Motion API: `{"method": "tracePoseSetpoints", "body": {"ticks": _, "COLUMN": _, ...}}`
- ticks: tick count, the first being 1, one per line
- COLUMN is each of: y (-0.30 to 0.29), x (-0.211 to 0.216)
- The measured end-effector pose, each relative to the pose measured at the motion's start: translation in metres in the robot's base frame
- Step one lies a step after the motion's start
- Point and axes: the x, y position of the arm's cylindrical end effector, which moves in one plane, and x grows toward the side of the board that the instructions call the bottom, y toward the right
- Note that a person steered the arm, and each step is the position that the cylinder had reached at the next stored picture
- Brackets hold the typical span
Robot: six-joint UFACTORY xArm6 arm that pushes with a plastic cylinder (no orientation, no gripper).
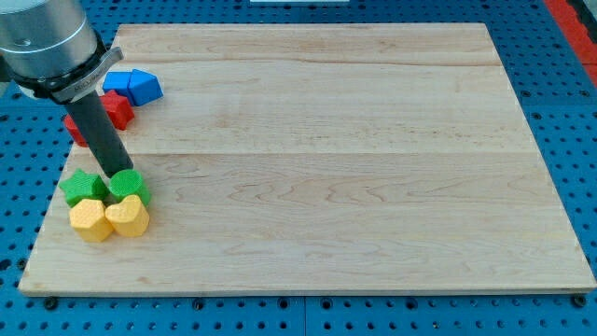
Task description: Push the yellow heart to the right side of the green circle
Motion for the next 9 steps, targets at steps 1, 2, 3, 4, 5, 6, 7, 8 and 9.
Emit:
{"method": "tracePoseSetpoints", "body": {"ticks": 1, "y": 0.0, "x": 0.0}}
{"method": "tracePoseSetpoints", "body": {"ticks": 2, "y": -0.016, "x": -0.01}}
{"method": "tracePoseSetpoints", "body": {"ticks": 3, "y": -0.017, "x": -0.017}}
{"method": "tracePoseSetpoints", "body": {"ticks": 4, "y": -0.037, "x": -0.026}}
{"method": "tracePoseSetpoints", "body": {"ticks": 5, "y": -0.048, "x": -0.027}}
{"method": "tracePoseSetpoints", "body": {"ticks": 6, "y": -0.051, "x": -0.027}}
{"method": "tracePoseSetpoints", "body": {"ticks": 7, "y": -0.051, "x": -0.025}}
{"method": "tracePoseSetpoints", "body": {"ticks": 8, "y": -0.051, "x": -0.023}}
{"method": "tracePoseSetpoints", "body": {"ticks": 9, "y": -0.05, "x": -0.023}}
